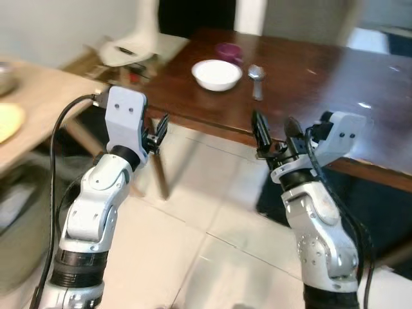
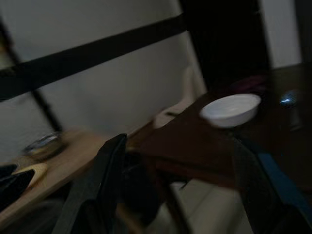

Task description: Setting the table

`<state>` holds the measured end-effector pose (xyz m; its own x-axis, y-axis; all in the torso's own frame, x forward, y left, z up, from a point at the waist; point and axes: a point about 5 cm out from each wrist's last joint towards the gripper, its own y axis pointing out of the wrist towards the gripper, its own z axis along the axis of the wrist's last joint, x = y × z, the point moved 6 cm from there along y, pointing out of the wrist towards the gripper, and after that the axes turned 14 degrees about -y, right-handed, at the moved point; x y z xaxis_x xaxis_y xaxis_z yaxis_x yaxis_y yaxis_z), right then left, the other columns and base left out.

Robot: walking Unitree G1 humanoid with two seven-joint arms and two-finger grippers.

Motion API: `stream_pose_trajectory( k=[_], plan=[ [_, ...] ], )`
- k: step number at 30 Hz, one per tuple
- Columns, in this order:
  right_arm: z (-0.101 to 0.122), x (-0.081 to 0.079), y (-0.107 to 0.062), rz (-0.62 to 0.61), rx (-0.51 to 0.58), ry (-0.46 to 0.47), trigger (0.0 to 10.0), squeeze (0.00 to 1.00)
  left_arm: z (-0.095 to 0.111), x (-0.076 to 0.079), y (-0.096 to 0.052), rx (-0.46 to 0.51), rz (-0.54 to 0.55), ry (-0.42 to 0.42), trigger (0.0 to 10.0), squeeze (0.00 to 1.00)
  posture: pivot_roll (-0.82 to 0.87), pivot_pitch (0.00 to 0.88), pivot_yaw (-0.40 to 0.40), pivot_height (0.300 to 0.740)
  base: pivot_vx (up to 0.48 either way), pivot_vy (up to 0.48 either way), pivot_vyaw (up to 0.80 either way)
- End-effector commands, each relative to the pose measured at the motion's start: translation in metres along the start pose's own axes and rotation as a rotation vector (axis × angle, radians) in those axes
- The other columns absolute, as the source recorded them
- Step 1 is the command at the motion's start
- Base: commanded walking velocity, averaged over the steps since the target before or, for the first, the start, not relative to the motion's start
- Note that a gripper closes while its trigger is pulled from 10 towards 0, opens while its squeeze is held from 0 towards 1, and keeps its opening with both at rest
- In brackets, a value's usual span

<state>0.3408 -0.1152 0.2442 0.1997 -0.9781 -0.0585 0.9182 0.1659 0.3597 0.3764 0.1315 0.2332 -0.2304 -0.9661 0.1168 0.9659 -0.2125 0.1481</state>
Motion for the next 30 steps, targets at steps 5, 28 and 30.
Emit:
stream_pose_trajectory(
  k=[5,28,30],
  plan=[
    [-0.0002,0.0041,-0.0004,-0.014,-0.006,0.023,10.0,0.0,-0.0051,0.0017,0.001,-0.019,-0.001,-0.004,10.0,0.0,-0.13,0.033,0.098,0.74,0.0,0.0,0.15],
    [-0.0006,0.0047,0.0007,-0.007,-0.014,0.004,10.0,0.0,-0.0062,0.0012,0.001,-0.02,0.005,-0.003,10.0,0.0,-0.13,0.031,0.094,0.74,0.0,0.0,0.74],
    [-0.0004,0.0046,0.0008,-0.007,-0.014,0.004,10.0,0.0,-0.0062,0.001,0.001,-0.02,0.006,-0.002,10.0,0.0,-0.13,0.031,0.094,0.74,0.0,0.0,0.73]
  ],
)
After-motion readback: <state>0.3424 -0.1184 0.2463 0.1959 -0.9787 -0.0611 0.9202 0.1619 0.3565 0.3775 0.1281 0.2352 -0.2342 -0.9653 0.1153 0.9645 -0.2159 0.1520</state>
